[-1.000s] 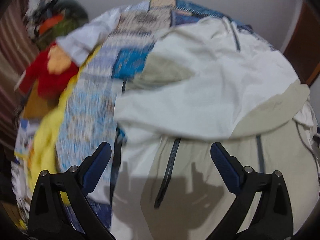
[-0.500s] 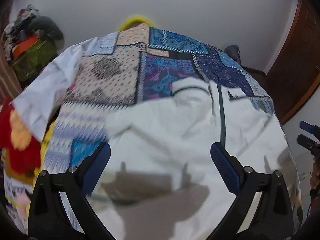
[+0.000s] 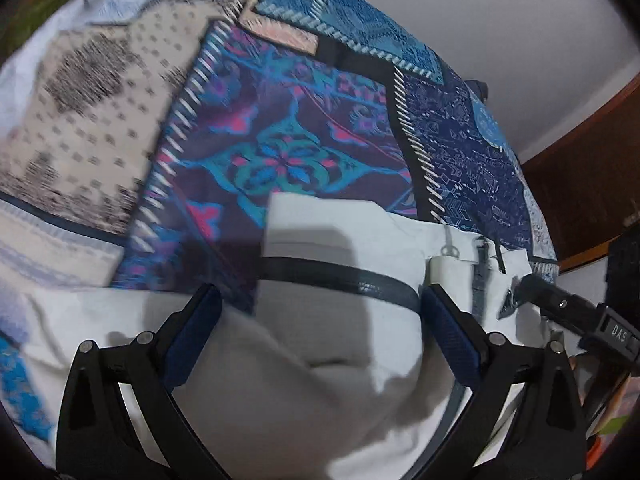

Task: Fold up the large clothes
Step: 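Grasp the zippered jacket hem with both grippers, then lift the held hem with both grippers and fold it toward the collar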

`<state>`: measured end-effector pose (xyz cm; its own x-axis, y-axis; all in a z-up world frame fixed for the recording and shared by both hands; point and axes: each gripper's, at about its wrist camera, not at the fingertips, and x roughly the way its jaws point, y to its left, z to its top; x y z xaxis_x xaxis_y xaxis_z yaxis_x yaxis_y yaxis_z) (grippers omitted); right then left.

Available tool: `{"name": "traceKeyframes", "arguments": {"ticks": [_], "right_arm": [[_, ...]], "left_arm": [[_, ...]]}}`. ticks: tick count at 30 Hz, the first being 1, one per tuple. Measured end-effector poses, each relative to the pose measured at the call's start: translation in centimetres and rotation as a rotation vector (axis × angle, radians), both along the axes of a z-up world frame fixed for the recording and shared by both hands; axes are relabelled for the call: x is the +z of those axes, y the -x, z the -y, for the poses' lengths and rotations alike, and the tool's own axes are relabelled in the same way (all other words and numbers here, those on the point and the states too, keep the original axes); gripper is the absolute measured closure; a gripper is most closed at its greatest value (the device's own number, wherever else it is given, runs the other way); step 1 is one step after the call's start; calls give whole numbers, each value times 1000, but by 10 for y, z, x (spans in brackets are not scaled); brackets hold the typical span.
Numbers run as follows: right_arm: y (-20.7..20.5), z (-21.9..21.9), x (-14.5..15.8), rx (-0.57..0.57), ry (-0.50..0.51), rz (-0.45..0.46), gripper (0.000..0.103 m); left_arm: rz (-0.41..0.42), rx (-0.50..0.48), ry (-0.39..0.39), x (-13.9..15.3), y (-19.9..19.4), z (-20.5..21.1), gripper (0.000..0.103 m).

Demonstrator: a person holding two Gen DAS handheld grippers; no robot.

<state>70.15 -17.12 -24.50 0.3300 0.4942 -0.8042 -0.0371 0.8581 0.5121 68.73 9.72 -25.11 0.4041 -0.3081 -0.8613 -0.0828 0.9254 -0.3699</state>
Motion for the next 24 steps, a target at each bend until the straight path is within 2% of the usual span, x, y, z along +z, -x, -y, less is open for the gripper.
{"name": "traceKeyframes", "arguments": {"ticks": [2, 4, 5, 8, 9, 10, 13, 19, 24], "right_arm": [[3, -12, -3, 32, -8, 29, 30], [9, -24, 0, 39, 59, 81, 37], [11, -25, 3, 38, 71, 99, 40], [21, -20, 14, 6, 65, 153, 68], [24, -16, 20, -4, 48, 155, 76], [27, -13, 24, 7, 23, 157, 79], [46, -19, 47, 77, 43, 205, 81], [112, -38, 93, 180, 70, 290, 82], [177, -37, 121, 216, 30, 341, 83]], "left_arm": [[17, -6, 14, -4, -1, 6, 8], [41, -2, -3, -2, 1, 9, 26], [56, 6, -23, 1, 3, 11, 29], [105, 4, -131, 18, 13, 16, 53], [112, 1, -138, 23, 15, 16, 65], [121, 3, -126, 33, 21, 13, 72], [164, -16, -69, 59, 39, 3, 75], [254, -104, -100, 105, 98, 7, 75], [304, -168, -118, 129, 167, 4, 72]]}}
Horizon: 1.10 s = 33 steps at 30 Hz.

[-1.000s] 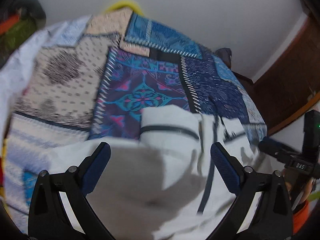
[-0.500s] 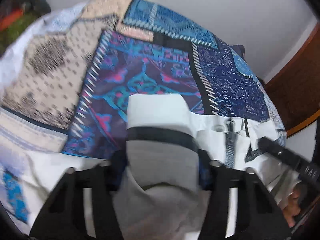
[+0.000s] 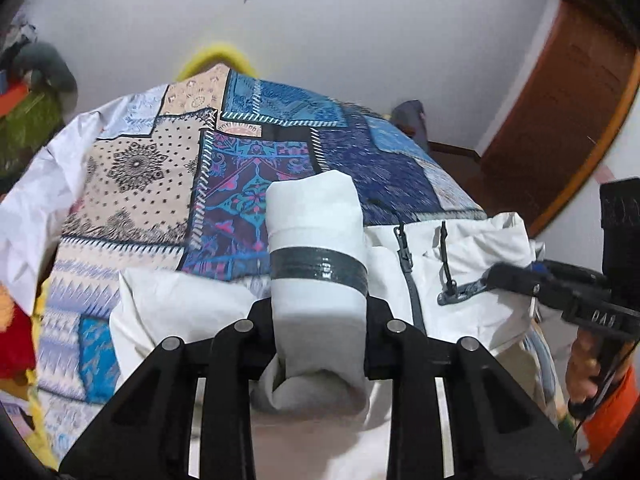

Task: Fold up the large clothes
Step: 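Lift the held hem with both grippers and fold it toward the collar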

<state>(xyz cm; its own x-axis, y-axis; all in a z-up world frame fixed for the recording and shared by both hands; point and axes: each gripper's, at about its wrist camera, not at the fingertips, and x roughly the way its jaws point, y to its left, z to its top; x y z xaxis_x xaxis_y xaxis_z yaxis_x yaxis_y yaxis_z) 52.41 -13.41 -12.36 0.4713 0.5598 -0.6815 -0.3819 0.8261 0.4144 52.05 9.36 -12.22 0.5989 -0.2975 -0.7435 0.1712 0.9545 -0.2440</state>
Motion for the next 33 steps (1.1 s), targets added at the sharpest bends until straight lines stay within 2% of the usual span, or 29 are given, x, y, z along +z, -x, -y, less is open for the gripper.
{"name": "traceKeyframes", "arguments": {"ticks": [5, 6, 9, 10, 16, 19, 21, 23, 26, 30, 33], "right_arm": [[63, -1, 10, 24, 7, 26, 83], [75, -1, 10, 28, 14, 29, 83], [115, -3, 6, 34, 51, 36, 82], [125, -4, 2, 34, 69, 36, 82], [177, -4, -43, 56, 187, -49, 82], [198, -1, -52, 110, 214, -93, 78], [215, -3, -49, 136, 269, -80, 74], [232, -4, -42, 158, 335, -31, 73], [251, 1, -22, 169, 370, 34, 73], [262, 16, 13, 155, 299, 84, 73], [253, 23, 33, 97, 268, 105, 71]], "left_arm": [[-11, -39, 3, 4, 59, 1, 63], [-11, -44, 3, 3, 70, 1, 58], [-45, -59, 17, -6, 100, 2, 36], [-65, -64, 19, -12, 109, 2, 33], [-224, -112, -87, -67, 148, 9, 32], [-262, -135, -113, -89, 172, 4, 31], [-270, -146, -126, -95, 186, -2, 30], [-269, -138, -143, -94, 197, -7, 30], [-244, -114, -136, -82, 214, -21, 30], [-147, -73, -102, -46, 229, -45, 29], [-79, -1, -127, -20, 223, -61, 20]]}}
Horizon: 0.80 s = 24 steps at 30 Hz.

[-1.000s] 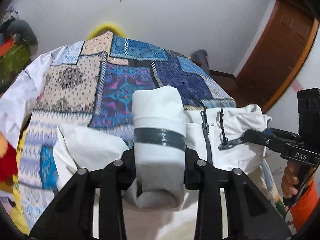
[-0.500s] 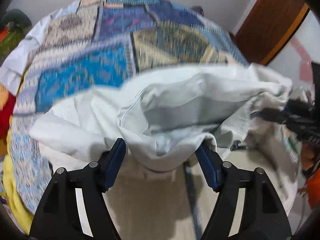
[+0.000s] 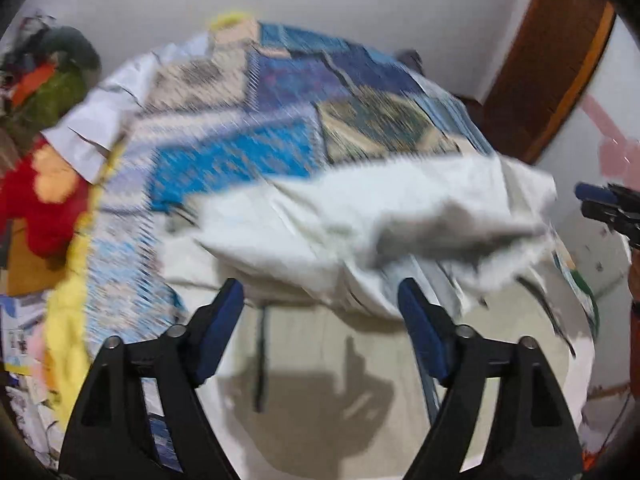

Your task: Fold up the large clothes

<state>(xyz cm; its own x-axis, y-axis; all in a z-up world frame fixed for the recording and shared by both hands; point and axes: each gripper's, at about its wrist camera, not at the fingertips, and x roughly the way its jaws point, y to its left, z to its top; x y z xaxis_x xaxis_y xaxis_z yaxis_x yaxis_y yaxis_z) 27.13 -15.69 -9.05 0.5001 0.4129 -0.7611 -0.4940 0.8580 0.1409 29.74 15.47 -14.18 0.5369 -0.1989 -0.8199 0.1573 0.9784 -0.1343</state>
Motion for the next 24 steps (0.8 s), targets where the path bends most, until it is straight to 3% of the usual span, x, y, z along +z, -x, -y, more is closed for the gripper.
{"name": "traceKeyframes", "arguments": {"ticks": [5, 8, 12, 15, 17, 22, 24], "right_arm": [[-44, -15, -10, -69, -15, -34, 71], [-76, -28, -45, -127, -39, -173, 71], [-79, -41, -95, -93, -57, -353, 71], [-60, -47, -115, -27, 31, -358, 71], [-50, -49, -123, 14, 89, -348, 71], [-37, -35, -113, 21, 92, -324, 71], [-38, -27, -104, 12, 74, -322, 71]], "left_arm": [[-12, 108, -20, 0, -49, -8, 19], [-77, 136, -33, -25, -76, -1, 19], [-132, 56, -91, -64, -74, 22, 19], [-114, 32, -166, -85, -48, 25, 18], [-148, 47, -216, -99, -35, 18, 17], [-268, 56, -200, -129, -10, -13, 17], [-267, 79, -203, -127, -1, -26, 17]]}}
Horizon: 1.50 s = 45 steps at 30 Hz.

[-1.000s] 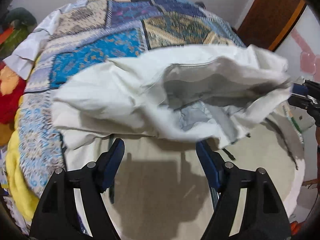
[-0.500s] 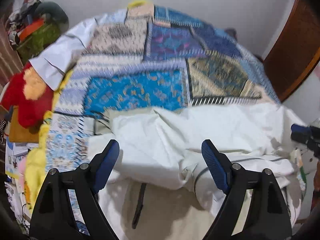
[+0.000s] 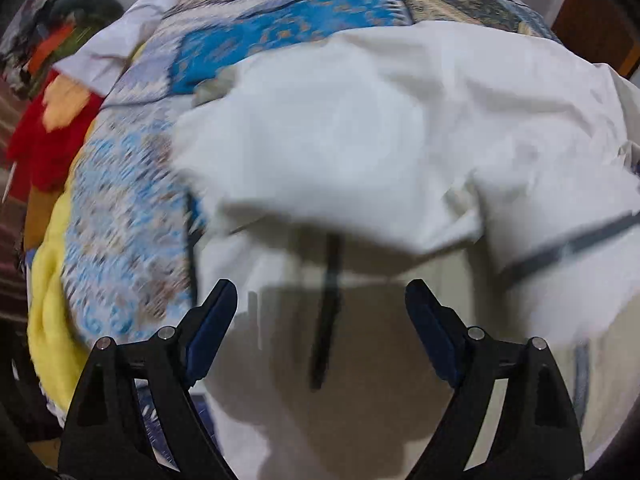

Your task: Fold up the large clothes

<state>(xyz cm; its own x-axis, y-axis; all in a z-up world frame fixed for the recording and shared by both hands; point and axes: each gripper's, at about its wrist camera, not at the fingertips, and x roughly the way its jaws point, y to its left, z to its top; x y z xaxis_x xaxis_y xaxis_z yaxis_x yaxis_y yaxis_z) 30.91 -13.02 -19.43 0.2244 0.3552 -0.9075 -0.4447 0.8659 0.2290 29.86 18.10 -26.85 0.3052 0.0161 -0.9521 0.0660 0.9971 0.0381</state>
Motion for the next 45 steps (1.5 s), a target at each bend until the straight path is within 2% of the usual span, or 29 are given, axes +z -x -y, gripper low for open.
{"name": "traceKeyframes", "arguments": {"ticks": [2, 5, 7, 10, 13, 15, 18, 20, 21, 23, 25, 26, 27, 30, 32, 35, 38, 40, 42, 45], "right_arm": [[-1, 4, 14, -14, -12, 35, 71], [-7, 8, 35, -41, -42, 103, 71], [-14, 7, 45, -63, -50, 140, 71], [-34, -1, 49, -91, -51, 160, 71], [-52, -18, 40, -78, -52, 150, 71], [-60, -27, 27, -47, -43, 141, 71], [-78, -30, -4, -59, 74, 122, 71], [-87, -16, -23, -88, 161, 122, 71], [-89, -7, -27, -92, 165, 126, 71], [-87, 14, -28, -94, 126, 139, 71], [-81, 35, -20, -118, 107, 161, 71], [-79, 43, -17, -141, 129, 169, 71], [-76, 51, -12, -168, 150, 178, 71], [-68, 73, 2, -237, 94, 152, 71], [-59, 73, 13, -240, 74, 142, 71], [-40, 52, 29, -161, 50, 172, 71], [-21, 17, 37, -69, 7, 177, 71], [-12, -5, 32, -18, -20, 147, 71], [-3, -27, 19, 24, -23, 101, 71], [11, -48, -7, 69, 35, 46, 71]], "left_arm": [[48, 30, -4, 14, 7, -11, 17], [193, 67, 18, 55, 13, -27, 16], [254, 89, 23, 77, 8, -30, 16], [295, 79, 53, 91, -9, -24, 12], [283, 56, 39, 77, -36, -16, 12], [254, 65, -4, 59, -52, -12, 12], [221, 181, -206, 22, -74, -25, 12], [190, 240, -284, 2, -75, -43, 12], [173, 241, -299, -7, -72, -50, 10], [162, 213, -261, -21, -62, -61, 7], [186, 199, -263, -20, -49, -66, 3], [186, 194, -253, -18, -46, -68, 3], [187, 201, -237, -14, -42, -70, 4], [206, 238, -186, 5, -35, -74, 4], [239, 263, -137, 27, -31, -75, 5], [306, 245, -87, 58, -27, -57, 5], [339, 140, -15, 77, -29, -21, 5], [321, 60, 20, 78, -31, 7, 5], [268, -28, 61, 66, -34, 40, 5], [160, -94, 32, 33, -32, 74, 5]]}}
